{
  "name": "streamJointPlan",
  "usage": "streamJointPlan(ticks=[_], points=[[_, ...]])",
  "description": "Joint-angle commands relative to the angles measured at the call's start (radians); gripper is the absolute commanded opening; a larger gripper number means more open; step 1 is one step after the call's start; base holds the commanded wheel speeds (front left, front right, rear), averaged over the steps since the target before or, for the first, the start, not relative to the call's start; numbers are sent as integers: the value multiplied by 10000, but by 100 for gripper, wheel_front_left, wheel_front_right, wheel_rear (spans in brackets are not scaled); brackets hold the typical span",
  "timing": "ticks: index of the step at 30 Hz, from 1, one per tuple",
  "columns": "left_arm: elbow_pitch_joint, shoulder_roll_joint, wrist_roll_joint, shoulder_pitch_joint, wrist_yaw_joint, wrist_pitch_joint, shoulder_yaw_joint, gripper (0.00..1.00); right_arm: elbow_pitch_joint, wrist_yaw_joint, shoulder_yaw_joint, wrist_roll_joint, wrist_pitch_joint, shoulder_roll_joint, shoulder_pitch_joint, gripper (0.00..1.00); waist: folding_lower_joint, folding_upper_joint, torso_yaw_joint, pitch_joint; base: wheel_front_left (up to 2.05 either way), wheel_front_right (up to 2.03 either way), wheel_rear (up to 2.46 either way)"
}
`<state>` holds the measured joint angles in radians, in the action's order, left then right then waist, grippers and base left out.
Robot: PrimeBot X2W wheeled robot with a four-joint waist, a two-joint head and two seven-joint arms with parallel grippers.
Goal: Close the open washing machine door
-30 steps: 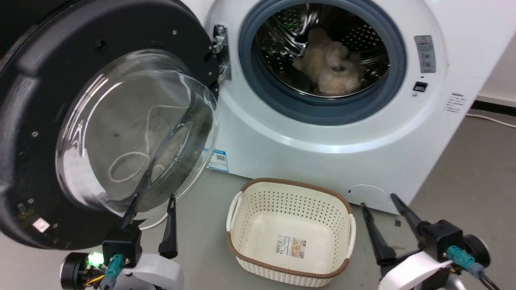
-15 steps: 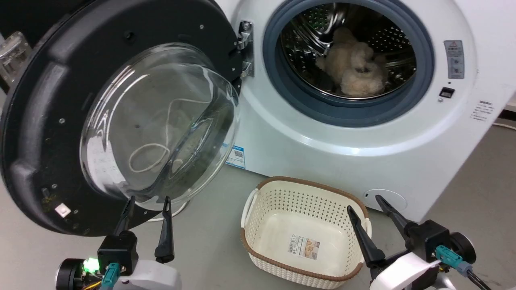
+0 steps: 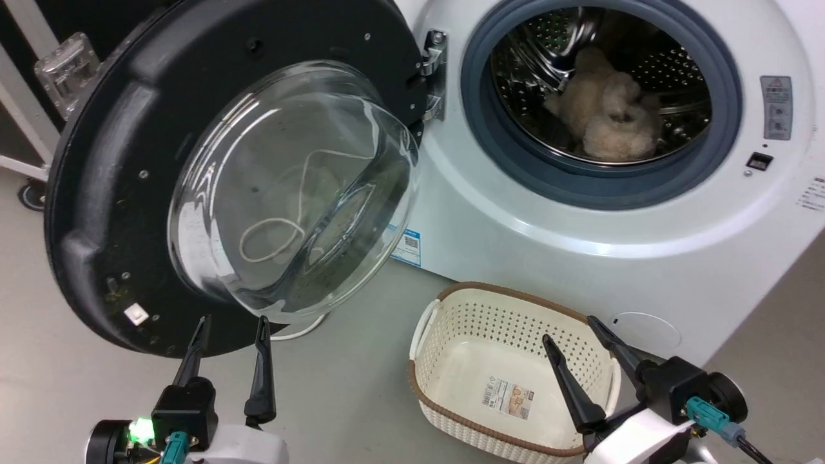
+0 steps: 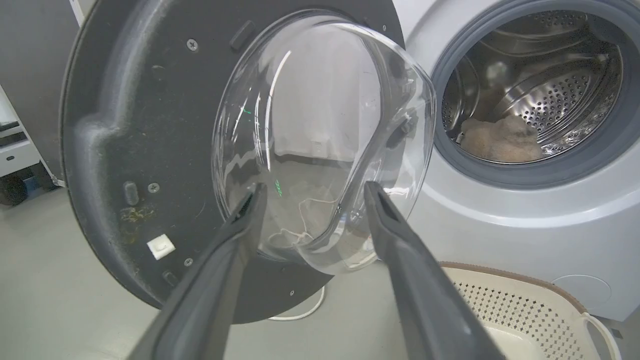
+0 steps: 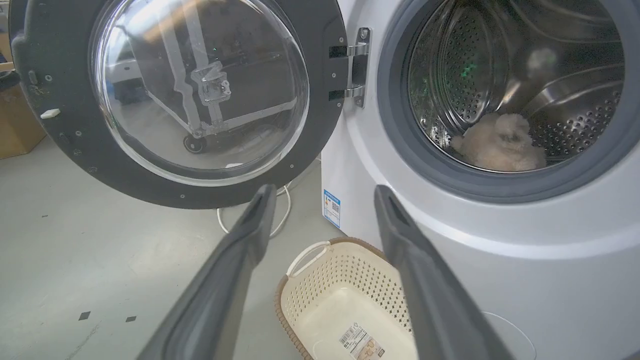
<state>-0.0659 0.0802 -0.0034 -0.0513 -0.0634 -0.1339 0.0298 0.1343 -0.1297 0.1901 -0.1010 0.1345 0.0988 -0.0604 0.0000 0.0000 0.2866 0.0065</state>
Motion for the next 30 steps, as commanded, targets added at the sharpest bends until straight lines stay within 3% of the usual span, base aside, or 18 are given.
streamJointPlan(ticks=[1, 6, 7, 8, 16, 23, 24, 30], points=[[-72, 73, -58, -175, -87, -115, 40, 100, 77, -5, 92, -122, 109, 88, -129, 100, 0, 0, 93, 2, 0, 0, 0], [-128, 88, -38, -219, -137, -199, 95, 100, 137, -6, 176, -185, 193, 122, -116, 100, 0, 0, 260, 0, 0, 0, 0], [-137, 105, -58, -233, -124, -241, 126, 32, 164, -6, 211, -209, 235, 135, -102, 100, 0, 0, 344, 3, 0, 0, 0], [-133, 122, -79, -235, -88, -262, 154, 0, 177, -6, 227, -220, 256, 141, -94, 100, 0, 0, 387, 5, 0, 0, 0], [-489, 104, -707, 113, 187, -449, -151, 0, 195, -7, 135, -219, 444, 178, 122, 100, 0, 0, 768, 167, 0, 0, 0], [-1053, 470, -1816, 1209, 669, -596, -1701, 0, -68, -7, 8, -67, 503, 304, 264, 100, 0, 0, 631, 743, 0, 0, 0], [-849, 766, -2738, 1861, 849, -656, -2589, 0, -176, -7, 54, -94, 503, 448, 162, 100, 0, 0, 400, 1069, 0, 0, 0], [630, 1759, -4907, 3442, 902, 322, -4178, 0, -227, -8, 162, -232, 587, 688, -12, 100, 0, 0, 54, 1554, 0, 0, 0]])
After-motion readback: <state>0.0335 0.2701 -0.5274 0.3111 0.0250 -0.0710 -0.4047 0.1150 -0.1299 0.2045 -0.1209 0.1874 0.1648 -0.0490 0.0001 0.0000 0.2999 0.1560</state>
